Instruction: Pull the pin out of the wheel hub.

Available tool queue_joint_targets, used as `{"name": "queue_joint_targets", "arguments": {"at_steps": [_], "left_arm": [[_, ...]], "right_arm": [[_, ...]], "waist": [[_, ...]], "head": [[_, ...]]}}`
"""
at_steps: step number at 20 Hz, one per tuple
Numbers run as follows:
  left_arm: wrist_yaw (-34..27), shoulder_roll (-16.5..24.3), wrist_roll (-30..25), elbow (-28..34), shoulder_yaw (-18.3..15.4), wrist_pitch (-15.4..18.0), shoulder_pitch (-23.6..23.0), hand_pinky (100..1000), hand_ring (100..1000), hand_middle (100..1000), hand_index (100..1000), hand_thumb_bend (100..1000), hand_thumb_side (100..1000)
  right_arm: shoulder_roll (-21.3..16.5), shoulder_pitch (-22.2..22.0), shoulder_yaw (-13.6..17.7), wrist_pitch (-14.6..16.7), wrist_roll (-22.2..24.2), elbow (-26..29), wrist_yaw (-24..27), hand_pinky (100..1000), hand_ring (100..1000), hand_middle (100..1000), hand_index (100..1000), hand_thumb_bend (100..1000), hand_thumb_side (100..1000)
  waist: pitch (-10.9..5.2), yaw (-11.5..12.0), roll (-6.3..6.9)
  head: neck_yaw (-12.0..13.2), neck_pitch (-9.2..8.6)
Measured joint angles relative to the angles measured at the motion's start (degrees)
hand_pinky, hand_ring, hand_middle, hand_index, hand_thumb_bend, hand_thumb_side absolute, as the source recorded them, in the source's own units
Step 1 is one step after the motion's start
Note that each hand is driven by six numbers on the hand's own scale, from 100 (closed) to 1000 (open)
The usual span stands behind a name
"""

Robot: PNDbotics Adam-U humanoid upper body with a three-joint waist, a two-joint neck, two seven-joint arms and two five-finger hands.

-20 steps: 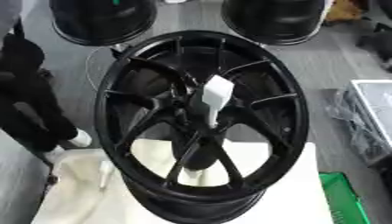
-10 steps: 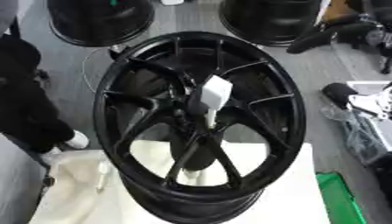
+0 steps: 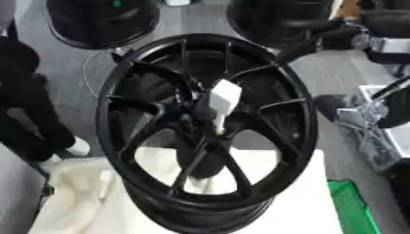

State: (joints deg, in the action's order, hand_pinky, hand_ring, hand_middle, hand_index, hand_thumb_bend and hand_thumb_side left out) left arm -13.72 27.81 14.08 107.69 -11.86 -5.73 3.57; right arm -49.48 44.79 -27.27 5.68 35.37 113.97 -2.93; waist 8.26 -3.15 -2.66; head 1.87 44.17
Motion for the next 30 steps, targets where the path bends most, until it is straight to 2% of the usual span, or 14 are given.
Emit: {"name": "queue_joint_targets", "arguments": {"at_steps": [2, 4, 5, 6, 9, 11, 13, 18, 23, 25, 26, 30], "left_arm": [[0.00, 0.02, -0.01, 0.00, 0.00, 0.01, 0.15, 621, 789, 767, 763, 100, 730], [0.00, 0.18, -0.01, 0.00, 0.00, 0.01, 0.47, 621, 789, 766, 763, 100, 730], [-0.02, 0.24, 0.00, 0.00, 0.00, 0.02, 0.64, 621, 789, 766, 762, 100, 758], [-0.06, 0.29, 0.00, 0.01, 0.00, 0.03, 0.80, 621, 789, 766, 762, 100, 728], [-0.14, 0.44, -0.02, 0.04, 0.00, 0.05, 1.05, 621, 789, 764, 762, 100, 728], [-0.15, 0.44, -0.02, 0.04, 0.00, 0.05, 1.21, 621, 789, 763, 762, 100, 730], [-0.16, 0.45, -0.02, 0.04, 0.00, 0.05, 1.53, 621, 789, 763, 762, 100, 730], [-0.36, 0.45, -0.01, 0.10, -0.01, 0.03, 2.06, 620, 789, 760, 762, 100, 733], [-0.43, 0.44, -0.07, 0.10, -0.01, -0.08, 2.08, 620, 789, 759, 762, 100, 735], [-0.43, 0.43, -0.15, 0.10, -0.01, -0.16, 2.11, 620, 789, 759, 762, 100, 735], [-0.43, 0.43, -0.18, 0.10, -0.01, -0.19, 2.18, 620, 789, 758, 760, 100, 736], [-0.43, 0.40, -0.49, 0.10, 0.00, -0.50, 2.42, 619, 789, 756, 758, 100, 737]], "right_arm": [[1.08, 0.08, -0.09, -0.31, 0.84, 0.00, -1.09, 898, 897, 838, 907, 100, 325], [2.06, -0.01, -0.18, -0.88, 1.71, 0.00, -2.34, 896, 895, 834, 906, 100, 340], [2.56, -0.25, -0.26, -1.31, 2.14, 0.00, -2.99, 896, 895, 835, 905, 100, 308], [3.07, -0.61, -0.32, -1.73, 2.58, 0.00, -3.66, 898, 895, 834, 905, 100, 345], [4.15, -1.50, -0.33, -2.59, 3.59, 0.00, -5.69, 899, 892, 832, 908, 100, 355], [4.70, -1.53, -0.32, -3.14, 3.86, 0.00, -6.99, 902, 890, 831, 914, 100, 301], [5.21, -1.46, -0.28, -3.68, 3.86, 0.00, -8.06, 903, 891, 832, 914, 100, 297], [5.90, -1.41, -0.29, -4.27, 4.81, 0.00, -9.72, 912, 895, 829, 916, 100, 210], [5.88, -1.45, -0.19, -3.09, 8.33, 0.00, -11.26, 923, 892, 819, 909, 100, 288], [5.86, -1.45, 0.12, -2.58, 9.87, 0.00, -11.75, 923, 892, 819, 909, 100, 288], [5.86, -1.45, 0.24, -2.37, 10.43, 0.00, -11.95, 931, 897, 827, 900, 155, 337], [5.34, -1.45, 0.39, -0.68, 14.51, 0.00, -12.93, 942, 903, 837, 905, 221, 344]], "waist": [[0.00, 0.93, -0.29], [0.00, 2.05, -0.41], [0.01, 2.72, -0.42], [0.03, 3.34, -0.46], [0.22, 4.59, -0.77], [0.32, 5.25, -1.11], [0.36, 6.04, -1.54], [0.53, 7.95, -1.99], [0.54, 9.47, -2.13], [0.54, 9.68, -2.12], [0.54, 9.72, -2.11], [0.54, 10.30, -2.00]], "head": [[-0.88, 0.00], [-2.19, 0.00], [-2.90, 0.00], [-3.50, 0.00], [-4.65, 0.00], [-5.09, 0.00], [-5.54, 0.00], [-7.30, 0.00], [-9.37, 0.00], [-9.96, 0.00], [-10.13, 0.00], [-11.55, 0.00]]}}
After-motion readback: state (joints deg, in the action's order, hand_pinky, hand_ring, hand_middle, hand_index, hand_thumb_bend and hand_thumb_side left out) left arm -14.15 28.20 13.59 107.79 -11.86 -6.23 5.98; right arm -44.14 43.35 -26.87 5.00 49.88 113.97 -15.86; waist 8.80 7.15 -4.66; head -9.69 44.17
